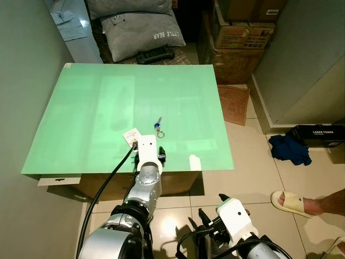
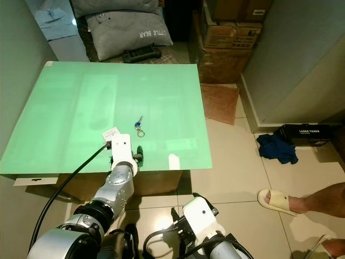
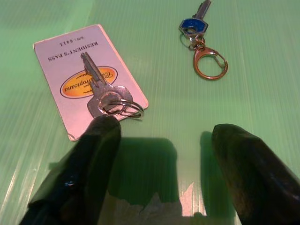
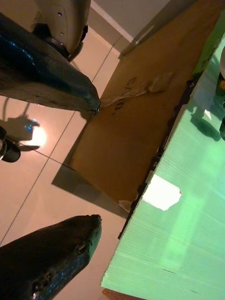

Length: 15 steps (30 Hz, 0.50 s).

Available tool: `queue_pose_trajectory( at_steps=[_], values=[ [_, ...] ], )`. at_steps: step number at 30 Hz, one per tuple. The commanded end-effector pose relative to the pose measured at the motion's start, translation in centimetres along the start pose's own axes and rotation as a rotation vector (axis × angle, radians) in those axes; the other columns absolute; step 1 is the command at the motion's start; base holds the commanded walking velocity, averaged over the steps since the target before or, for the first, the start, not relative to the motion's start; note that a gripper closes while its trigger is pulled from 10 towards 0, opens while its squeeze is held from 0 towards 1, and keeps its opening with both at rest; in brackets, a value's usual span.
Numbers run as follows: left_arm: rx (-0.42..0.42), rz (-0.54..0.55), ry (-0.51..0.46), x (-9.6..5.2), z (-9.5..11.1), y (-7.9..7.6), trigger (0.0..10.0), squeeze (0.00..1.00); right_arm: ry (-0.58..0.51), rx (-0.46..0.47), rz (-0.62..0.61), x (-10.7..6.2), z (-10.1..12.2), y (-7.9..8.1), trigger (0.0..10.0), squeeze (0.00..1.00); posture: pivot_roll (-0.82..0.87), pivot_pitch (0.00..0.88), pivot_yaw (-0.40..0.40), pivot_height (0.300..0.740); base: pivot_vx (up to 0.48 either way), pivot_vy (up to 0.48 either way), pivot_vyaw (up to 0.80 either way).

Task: Hang keys on a hook

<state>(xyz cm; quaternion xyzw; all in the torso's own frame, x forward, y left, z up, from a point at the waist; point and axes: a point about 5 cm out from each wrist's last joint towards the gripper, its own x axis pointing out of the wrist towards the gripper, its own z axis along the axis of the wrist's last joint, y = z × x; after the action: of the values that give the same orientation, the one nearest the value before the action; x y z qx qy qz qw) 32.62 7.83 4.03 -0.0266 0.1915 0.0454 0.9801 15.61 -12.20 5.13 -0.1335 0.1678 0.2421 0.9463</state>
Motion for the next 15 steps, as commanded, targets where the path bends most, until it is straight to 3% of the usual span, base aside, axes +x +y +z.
queue_pose_trajectory(
  at_steps=[1,6,7,8,9,13,15],
  values=[
    [-0.024,-0.072,-0.005,-0.6,0.6,-3.2,0.0,0.00,0.014,-0.005,-0.001,-0.4,-0.1,0.1,10.0,0.00,-0.26,0.250,-0.005,0.740,0.000,0.000,0.00],
    [0.016,-0.057,-0.034,-0.5,1.0,-3.0,0.0,0.00,0.015,-0.004,0.005,-0.4,0.0,0.3,10.0,0.00,-0.25,0.251,-0.004,0.740,0.000,0.000,0.00],
    [0.031,-0.045,-0.044,-0.5,1.1,-2.8,5.5,0.00,0.015,-0.004,0.006,-0.5,0.0,0.3,10.0,0.00,-0.25,0.253,-0.003,0.740,0.000,0.000,0.00],
    [0.041,-0.037,-0.051,-0.4,1.2,-2.7,9.1,0.00,0.016,-0.004,0.006,-0.5,0.0,0.3,10.0,0.00,-0.25,0.253,-0.003,0.740,0.000,0.000,0.00],
    [0.065,-0.024,-0.070,-0.4,1.4,-2.5,10.0,0.00,0.016,-0.003,0.007,-0.5,0.0,0.4,10.0,0.00,-0.25,0.256,-0.004,0.740,0.000,0.000,0.00],
    [0.128,0.000,-0.129,-0.3,1.9,-1.9,10.0,0.00,0.019,-0.001,0.010,-0.6,0.0,0.6,10.0,0.00,-0.24,0.261,-0.001,0.740,0.000,0.000,0.00],
    [0.137,0.026,-0.110,-0.3,1.5,-1.3,10.0,0.00,0.026,0.002,0.016,-0.6,-0.2,0.8,10.0,0.00,-0.24,0.264,-0.001,0.740,0.000,0.000,0.00]
  ],
)
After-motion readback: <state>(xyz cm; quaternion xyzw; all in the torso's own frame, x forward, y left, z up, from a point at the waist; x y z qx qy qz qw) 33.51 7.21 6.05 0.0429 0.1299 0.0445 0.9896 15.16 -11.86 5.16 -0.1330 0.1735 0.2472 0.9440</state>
